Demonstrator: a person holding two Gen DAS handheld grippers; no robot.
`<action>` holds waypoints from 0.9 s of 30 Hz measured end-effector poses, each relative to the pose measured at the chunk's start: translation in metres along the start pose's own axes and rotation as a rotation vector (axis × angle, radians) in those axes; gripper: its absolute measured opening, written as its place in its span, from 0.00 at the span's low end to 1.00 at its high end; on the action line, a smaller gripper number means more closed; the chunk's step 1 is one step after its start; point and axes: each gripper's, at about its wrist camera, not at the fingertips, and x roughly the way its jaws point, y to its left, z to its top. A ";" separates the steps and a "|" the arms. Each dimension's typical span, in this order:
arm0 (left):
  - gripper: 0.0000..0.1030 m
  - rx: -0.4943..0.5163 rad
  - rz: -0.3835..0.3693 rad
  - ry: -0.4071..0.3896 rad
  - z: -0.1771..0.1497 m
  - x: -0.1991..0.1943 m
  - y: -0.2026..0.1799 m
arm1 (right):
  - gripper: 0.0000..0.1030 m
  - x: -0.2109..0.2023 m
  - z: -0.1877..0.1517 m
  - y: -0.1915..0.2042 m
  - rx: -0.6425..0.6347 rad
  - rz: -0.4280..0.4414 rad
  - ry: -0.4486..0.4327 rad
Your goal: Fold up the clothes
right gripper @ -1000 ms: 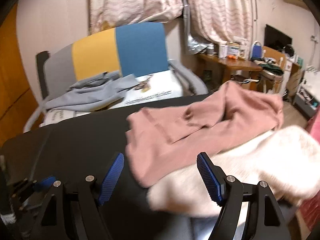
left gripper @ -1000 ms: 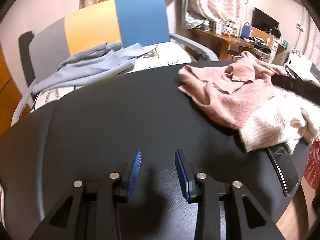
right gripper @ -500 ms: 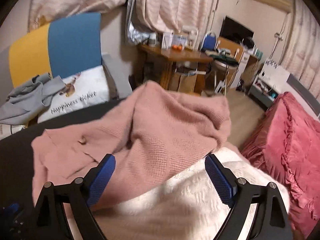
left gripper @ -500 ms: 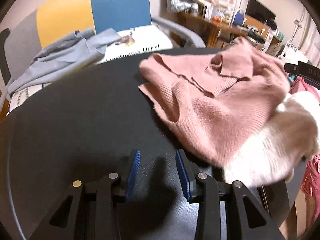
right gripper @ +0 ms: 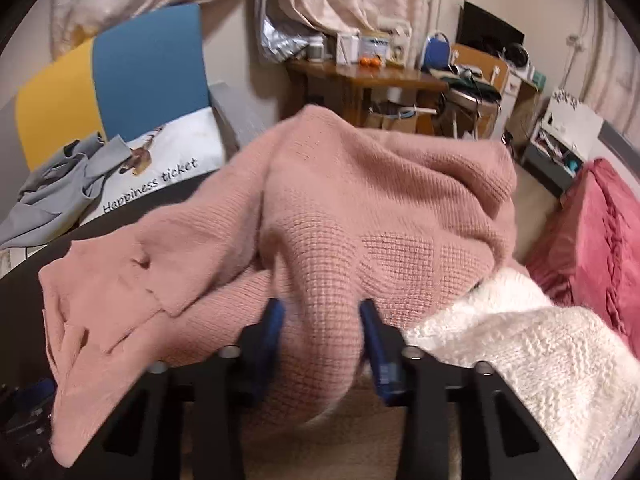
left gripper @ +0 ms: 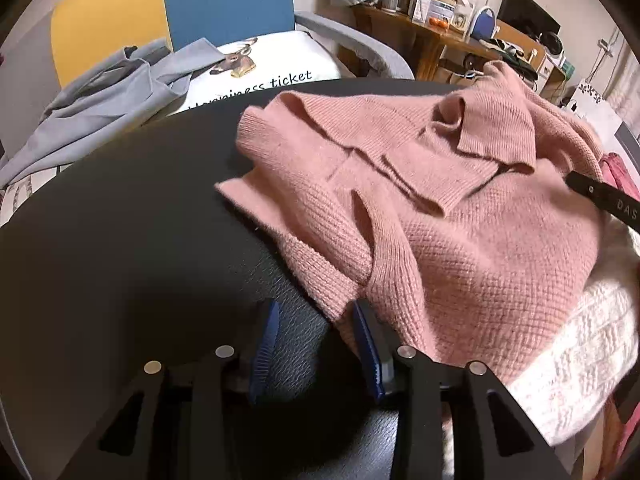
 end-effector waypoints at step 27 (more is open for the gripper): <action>0.00 -0.143 -0.264 -0.143 -0.011 -0.092 0.076 | 0.32 -0.097 0.053 0.058 -0.017 0.123 -0.127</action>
